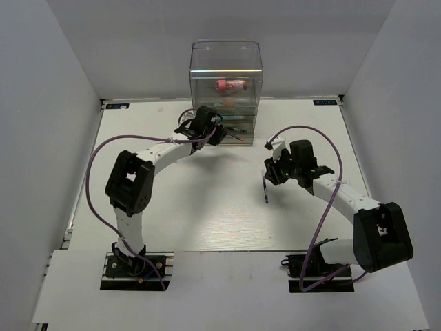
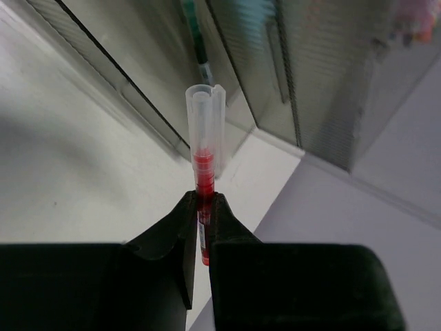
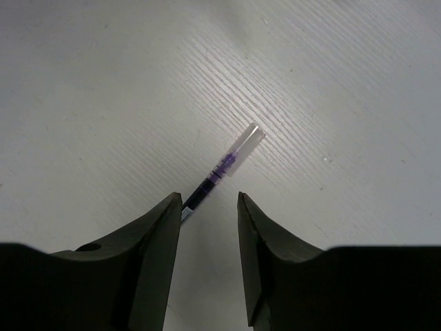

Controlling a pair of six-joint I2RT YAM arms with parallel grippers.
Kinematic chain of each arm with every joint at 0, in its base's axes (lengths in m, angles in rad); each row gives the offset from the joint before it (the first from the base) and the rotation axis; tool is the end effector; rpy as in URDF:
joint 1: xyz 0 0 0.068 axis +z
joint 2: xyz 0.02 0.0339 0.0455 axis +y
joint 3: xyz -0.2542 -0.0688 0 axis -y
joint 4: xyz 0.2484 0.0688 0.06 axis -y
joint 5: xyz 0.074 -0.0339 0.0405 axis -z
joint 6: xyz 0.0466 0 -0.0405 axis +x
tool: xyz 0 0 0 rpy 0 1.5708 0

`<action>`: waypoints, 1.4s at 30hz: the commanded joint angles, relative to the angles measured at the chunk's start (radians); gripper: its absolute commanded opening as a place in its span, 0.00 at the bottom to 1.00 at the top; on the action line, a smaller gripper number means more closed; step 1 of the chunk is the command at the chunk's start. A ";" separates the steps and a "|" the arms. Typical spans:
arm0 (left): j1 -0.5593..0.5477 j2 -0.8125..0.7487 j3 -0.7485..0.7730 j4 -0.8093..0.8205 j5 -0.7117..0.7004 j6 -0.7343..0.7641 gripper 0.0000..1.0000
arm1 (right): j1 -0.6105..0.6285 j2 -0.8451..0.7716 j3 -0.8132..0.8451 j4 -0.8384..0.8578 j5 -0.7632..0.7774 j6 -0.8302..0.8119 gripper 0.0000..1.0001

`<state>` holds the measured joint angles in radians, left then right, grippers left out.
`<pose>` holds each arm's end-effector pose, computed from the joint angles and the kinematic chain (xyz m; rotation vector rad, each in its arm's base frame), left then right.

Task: Sort the stationery into containers
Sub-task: Place the pen in the drawer, then pick up the pen from the center of the board.

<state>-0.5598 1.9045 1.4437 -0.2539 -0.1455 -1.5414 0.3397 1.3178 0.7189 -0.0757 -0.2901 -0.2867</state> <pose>0.3791 -0.2296 0.2182 -1.2285 2.1257 -0.8826 0.2671 0.1085 0.1950 -0.8361 2.0734 0.3541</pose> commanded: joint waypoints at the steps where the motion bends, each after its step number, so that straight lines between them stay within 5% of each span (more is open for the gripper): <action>1: 0.006 0.045 0.078 -0.034 -0.087 -0.114 0.00 | -0.004 -0.035 -0.018 0.016 0.003 0.020 0.45; 16: 0.006 0.235 0.233 -0.059 -0.160 -0.312 0.01 | -0.004 -0.028 -0.029 -0.002 -0.024 0.040 0.51; 17: 0.015 0.235 0.233 -0.059 -0.160 -0.312 0.16 | -0.007 -0.022 -0.026 -0.004 -0.035 0.041 0.51; 19: 0.015 0.254 0.254 -0.082 -0.160 -0.312 0.25 | -0.001 -0.003 -0.018 -0.022 -0.040 0.056 0.52; 21: 0.015 0.254 0.254 -0.082 -0.160 -0.312 0.44 | 0.001 0.023 -0.013 -0.036 -0.043 0.061 0.52; 25: 0.015 0.231 0.218 -0.070 -0.160 -0.312 0.61 | 0.005 0.061 0.007 -0.047 -0.031 0.073 0.52; 42: 0.015 -0.145 -0.178 0.182 -0.080 -0.019 0.73 | 0.068 0.259 0.103 -0.091 0.109 0.106 0.51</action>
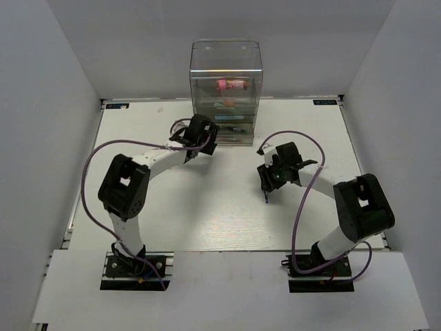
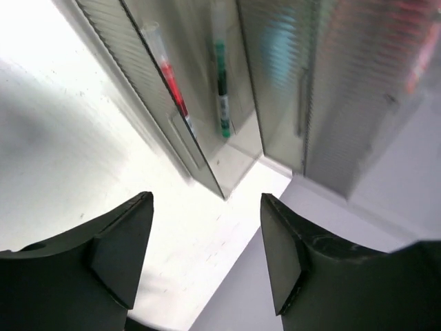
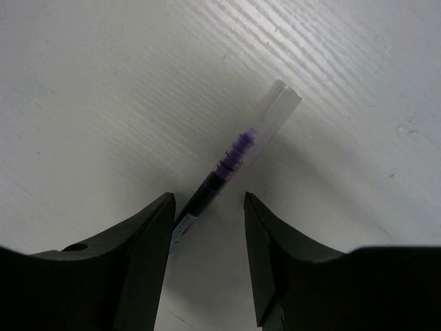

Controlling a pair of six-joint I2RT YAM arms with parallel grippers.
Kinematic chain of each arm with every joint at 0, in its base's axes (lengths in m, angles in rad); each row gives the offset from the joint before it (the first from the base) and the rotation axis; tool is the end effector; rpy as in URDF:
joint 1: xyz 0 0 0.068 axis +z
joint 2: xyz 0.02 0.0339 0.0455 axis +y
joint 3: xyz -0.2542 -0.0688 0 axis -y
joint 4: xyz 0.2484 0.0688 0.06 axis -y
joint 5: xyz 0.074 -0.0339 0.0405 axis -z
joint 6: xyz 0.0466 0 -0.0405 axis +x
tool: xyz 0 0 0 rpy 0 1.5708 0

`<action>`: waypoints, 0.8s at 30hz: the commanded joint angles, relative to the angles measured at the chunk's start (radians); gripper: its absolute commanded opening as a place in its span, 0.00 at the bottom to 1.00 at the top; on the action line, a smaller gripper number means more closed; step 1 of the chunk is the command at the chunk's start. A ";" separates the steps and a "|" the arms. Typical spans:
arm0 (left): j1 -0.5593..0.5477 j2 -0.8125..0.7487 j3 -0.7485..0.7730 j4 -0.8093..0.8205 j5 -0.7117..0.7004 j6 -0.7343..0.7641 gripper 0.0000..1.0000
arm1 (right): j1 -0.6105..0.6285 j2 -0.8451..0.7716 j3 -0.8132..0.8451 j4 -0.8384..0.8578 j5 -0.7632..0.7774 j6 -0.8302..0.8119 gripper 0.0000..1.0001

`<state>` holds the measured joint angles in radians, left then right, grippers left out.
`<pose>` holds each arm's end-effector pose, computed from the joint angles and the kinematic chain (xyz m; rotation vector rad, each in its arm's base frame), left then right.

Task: Sort the stationery into containers
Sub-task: Pick up the pen from the center of the board.

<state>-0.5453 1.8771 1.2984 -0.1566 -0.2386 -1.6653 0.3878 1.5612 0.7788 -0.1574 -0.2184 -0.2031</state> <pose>0.3698 -0.2115 0.1902 -1.4036 1.9948 -0.8351 0.2799 0.1253 0.1386 -0.8172 2.3765 0.3498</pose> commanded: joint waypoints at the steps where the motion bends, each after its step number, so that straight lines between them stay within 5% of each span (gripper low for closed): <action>1: 0.001 -0.134 -0.042 0.084 0.013 0.133 0.74 | 0.025 0.020 0.043 -0.010 0.062 0.022 0.51; 6: 0.001 -0.255 -0.169 0.120 0.013 0.309 0.78 | 0.039 0.053 0.050 -0.031 0.100 0.010 0.38; 14: 0.010 -0.515 -0.583 0.275 0.097 0.440 0.88 | 0.029 0.057 0.089 -0.090 0.001 -0.137 0.00; 24: 0.010 -0.700 -0.778 0.252 0.120 0.493 0.90 | 0.033 0.181 0.554 -0.263 -0.310 -0.599 0.00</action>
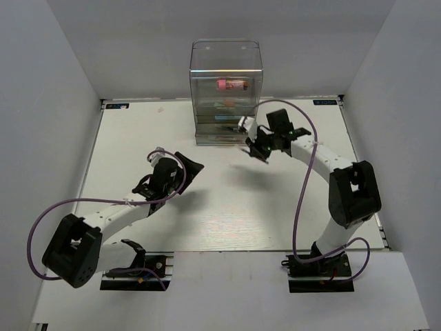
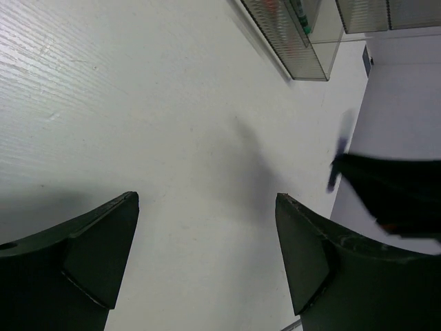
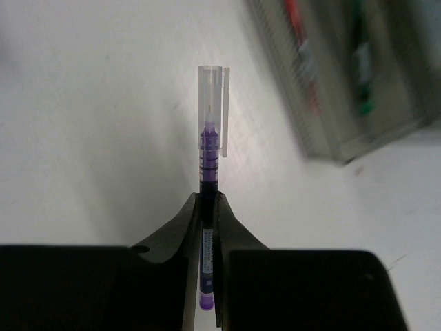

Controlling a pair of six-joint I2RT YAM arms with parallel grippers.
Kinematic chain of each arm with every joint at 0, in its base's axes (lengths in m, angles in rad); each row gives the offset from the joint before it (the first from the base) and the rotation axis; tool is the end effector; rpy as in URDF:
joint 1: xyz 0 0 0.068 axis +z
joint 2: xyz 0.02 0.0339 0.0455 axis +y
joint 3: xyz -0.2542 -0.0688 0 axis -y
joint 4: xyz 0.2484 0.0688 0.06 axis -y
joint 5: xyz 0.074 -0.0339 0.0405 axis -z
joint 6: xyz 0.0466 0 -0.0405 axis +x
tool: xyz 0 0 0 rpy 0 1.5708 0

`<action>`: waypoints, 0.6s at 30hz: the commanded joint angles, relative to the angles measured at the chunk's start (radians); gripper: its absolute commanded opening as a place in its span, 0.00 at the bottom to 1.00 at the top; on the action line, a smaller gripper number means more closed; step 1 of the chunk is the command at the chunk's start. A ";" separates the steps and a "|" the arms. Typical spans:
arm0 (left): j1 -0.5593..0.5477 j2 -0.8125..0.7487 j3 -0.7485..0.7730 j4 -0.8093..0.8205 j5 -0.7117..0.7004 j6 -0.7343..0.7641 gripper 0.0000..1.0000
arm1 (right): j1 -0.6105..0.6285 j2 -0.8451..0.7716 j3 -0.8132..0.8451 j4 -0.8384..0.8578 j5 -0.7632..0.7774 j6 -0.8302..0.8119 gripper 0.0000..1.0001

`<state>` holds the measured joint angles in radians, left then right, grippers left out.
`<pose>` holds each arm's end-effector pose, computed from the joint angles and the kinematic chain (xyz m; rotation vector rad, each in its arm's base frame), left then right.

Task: Sort the stationery into containers
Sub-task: Pick up the pen from the center of the board, then place the pen in the drawer.

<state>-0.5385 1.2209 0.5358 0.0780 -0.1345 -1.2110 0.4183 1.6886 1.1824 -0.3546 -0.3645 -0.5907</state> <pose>0.2280 -0.1289 0.1730 -0.8349 2.1434 -0.8233 0.3339 0.1666 0.2088 -1.2942 2.0071 0.3614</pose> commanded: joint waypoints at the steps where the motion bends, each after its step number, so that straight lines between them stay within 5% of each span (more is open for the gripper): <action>1: 0.003 -0.058 -0.016 0.017 0.016 0.039 0.90 | 0.005 0.071 0.178 -0.079 -0.168 -0.257 0.00; 8: 0.003 -0.096 -0.034 -0.049 0.016 0.068 0.91 | 0.028 0.275 0.503 -0.064 -0.079 -0.389 0.00; 15: 0.003 -0.141 -0.063 -0.095 0.016 0.068 0.91 | 0.053 0.411 0.591 0.103 0.062 -0.510 0.01; 18: 0.003 -0.162 -0.063 -0.115 0.006 0.068 0.91 | 0.054 0.454 0.631 0.128 0.099 -0.526 0.10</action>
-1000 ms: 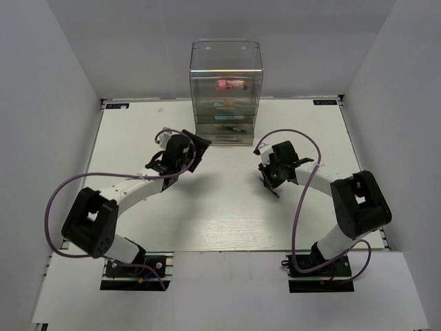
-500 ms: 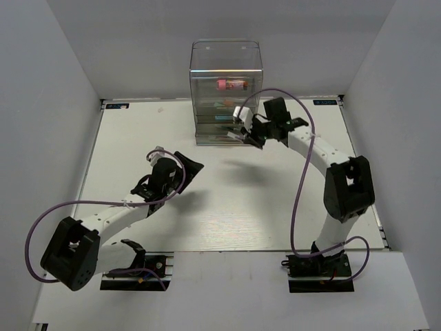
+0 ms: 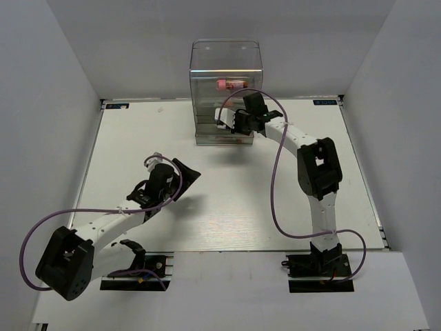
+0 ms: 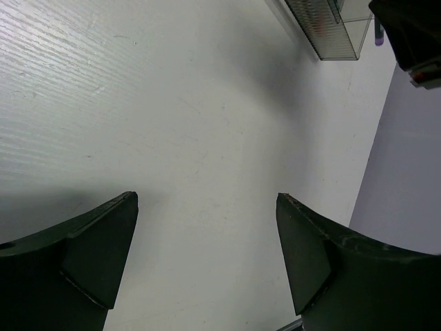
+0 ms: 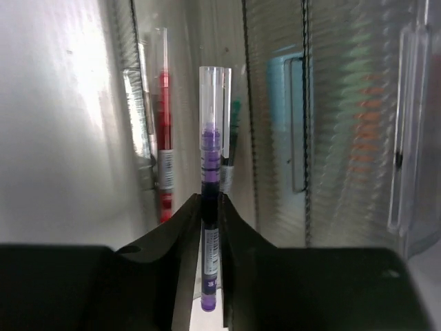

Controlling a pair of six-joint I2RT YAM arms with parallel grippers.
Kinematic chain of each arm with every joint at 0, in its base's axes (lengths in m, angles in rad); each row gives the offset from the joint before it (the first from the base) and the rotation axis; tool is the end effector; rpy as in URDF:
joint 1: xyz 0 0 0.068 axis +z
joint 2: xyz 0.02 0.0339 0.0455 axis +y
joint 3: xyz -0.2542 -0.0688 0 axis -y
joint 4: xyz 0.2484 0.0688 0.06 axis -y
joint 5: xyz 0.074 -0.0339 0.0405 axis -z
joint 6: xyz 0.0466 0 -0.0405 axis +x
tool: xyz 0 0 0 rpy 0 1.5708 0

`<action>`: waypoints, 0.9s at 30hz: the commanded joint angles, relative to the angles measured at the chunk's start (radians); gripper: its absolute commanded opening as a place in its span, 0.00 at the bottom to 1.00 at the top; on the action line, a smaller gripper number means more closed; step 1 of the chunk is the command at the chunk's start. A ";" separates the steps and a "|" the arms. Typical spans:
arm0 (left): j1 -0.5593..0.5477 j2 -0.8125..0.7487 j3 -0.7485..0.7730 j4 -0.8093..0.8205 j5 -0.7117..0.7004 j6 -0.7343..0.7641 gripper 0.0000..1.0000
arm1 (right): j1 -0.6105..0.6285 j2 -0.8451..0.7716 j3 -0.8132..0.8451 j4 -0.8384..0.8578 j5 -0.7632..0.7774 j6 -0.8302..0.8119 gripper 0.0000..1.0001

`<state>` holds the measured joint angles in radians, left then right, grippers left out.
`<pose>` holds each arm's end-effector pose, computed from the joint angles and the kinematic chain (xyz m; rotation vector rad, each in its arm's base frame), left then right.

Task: Sort the stationery into containers
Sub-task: Place the pen in the drawer, then close the drawer in the storage box.

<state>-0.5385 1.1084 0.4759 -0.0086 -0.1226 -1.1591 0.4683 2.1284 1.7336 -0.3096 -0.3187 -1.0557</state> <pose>0.2079 -0.1176 0.1706 -0.7784 2.1929 -0.7810 0.4369 0.2374 0.2125 -1.6575 1.4971 0.0444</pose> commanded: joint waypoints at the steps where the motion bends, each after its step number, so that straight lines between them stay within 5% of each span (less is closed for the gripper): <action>1: 0.003 -0.050 -0.013 -0.028 -0.006 0.016 0.91 | 0.007 0.031 0.086 0.080 0.061 -0.061 0.24; 4: 0.003 -0.050 -0.013 -0.028 -0.006 0.016 0.91 | 0.010 0.039 0.093 0.063 0.053 -0.064 0.44; 7: 0.003 -0.050 -0.022 -0.028 -0.006 0.016 0.91 | 0.009 0.002 0.055 0.063 0.009 -0.056 0.44; 10: 0.003 -0.022 -0.011 -0.019 -0.006 0.016 0.91 | 0.007 -0.025 0.021 0.064 -0.034 -0.021 0.33; 12: 0.003 0.005 -0.002 -0.019 0.003 0.016 0.91 | 0.001 -0.047 0.032 0.015 -0.109 -0.018 0.00; 15: 0.003 0.028 0.009 -0.008 0.012 0.016 0.91 | -0.003 -0.041 0.070 -0.138 -0.302 -0.093 0.00; 16: 0.003 0.040 0.018 0.001 0.023 0.025 0.91 | 0.001 -0.035 0.096 -0.298 -0.325 -0.162 0.00; 21: 0.003 0.050 0.029 0.001 0.023 0.026 0.91 | 0.015 0.028 0.153 -0.534 -0.399 -0.277 0.00; 27: 0.003 0.041 0.018 0.001 0.023 0.026 0.91 | 0.029 0.091 0.155 -0.438 -0.258 -0.163 0.00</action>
<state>-0.5385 1.1641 0.4721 -0.0216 -0.1108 -1.1477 0.4908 2.1773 1.8679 -0.7372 -0.6220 -1.2633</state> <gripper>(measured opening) 0.907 0.012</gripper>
